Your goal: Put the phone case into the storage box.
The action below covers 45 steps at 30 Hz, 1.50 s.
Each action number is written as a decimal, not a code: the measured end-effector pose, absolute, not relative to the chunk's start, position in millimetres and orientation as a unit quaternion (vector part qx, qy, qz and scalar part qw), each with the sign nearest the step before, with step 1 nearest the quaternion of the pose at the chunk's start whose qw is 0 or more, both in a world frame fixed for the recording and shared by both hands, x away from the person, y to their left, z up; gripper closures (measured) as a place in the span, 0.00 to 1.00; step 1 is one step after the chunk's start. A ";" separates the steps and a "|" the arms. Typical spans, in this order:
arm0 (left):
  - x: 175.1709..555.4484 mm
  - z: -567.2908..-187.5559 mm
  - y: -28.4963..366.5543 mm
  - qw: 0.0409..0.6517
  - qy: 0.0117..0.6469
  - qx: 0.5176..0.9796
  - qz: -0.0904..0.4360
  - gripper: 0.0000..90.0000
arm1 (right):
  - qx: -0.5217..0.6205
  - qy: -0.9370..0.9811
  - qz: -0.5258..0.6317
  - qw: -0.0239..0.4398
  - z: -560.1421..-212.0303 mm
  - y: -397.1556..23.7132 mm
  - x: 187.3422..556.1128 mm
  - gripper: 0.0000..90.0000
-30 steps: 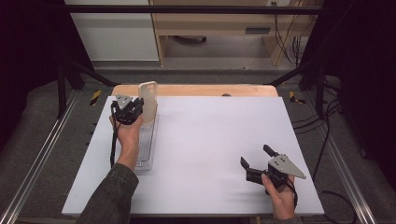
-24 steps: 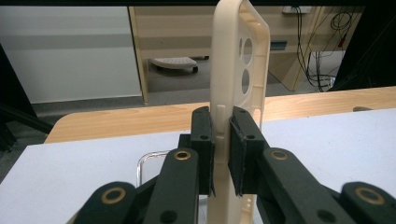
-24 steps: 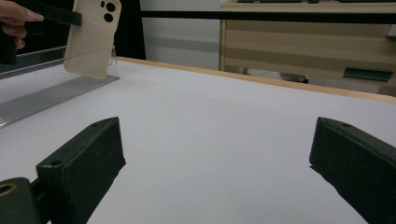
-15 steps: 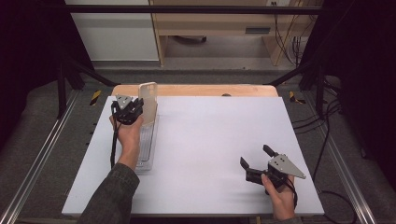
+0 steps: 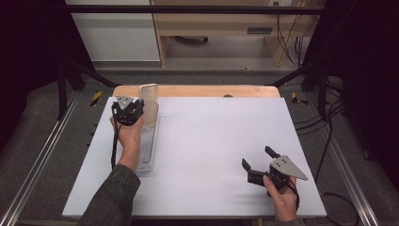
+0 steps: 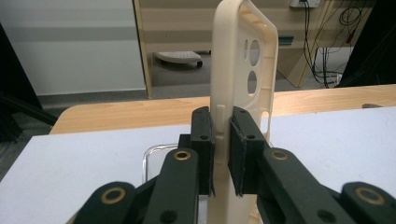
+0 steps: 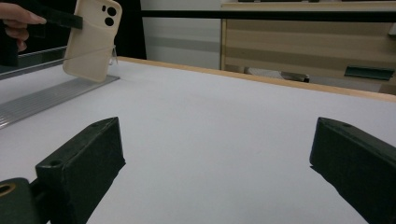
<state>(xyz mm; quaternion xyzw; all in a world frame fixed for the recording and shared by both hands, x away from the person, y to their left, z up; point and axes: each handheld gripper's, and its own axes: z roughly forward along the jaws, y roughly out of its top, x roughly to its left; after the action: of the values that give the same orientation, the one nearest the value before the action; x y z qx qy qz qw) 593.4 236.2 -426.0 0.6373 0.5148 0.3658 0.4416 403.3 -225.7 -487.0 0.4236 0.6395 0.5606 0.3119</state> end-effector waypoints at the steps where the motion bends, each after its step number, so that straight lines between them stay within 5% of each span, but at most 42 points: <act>1: 593.7 -426.2 236.3 0.441 0.515 0.637 0.367 0.89 | 0.423 0.640 0.560 0.312 -487.1 -225.7 403.4 0.03; 45: 602.9 -426.4 237.9 0.419 0.539 0.633 0.364 0.87 | 0.421 0.647 0.553 0.313 -487.8 -223.9 404.2 0.03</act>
<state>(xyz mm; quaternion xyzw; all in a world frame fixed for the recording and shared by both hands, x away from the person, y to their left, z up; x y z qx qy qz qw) 602.9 237.9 -426.4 0.6331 0.5389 0.3645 0.4195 404.2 -223.9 -487.8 0.4210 0.6470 0.5534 0.3128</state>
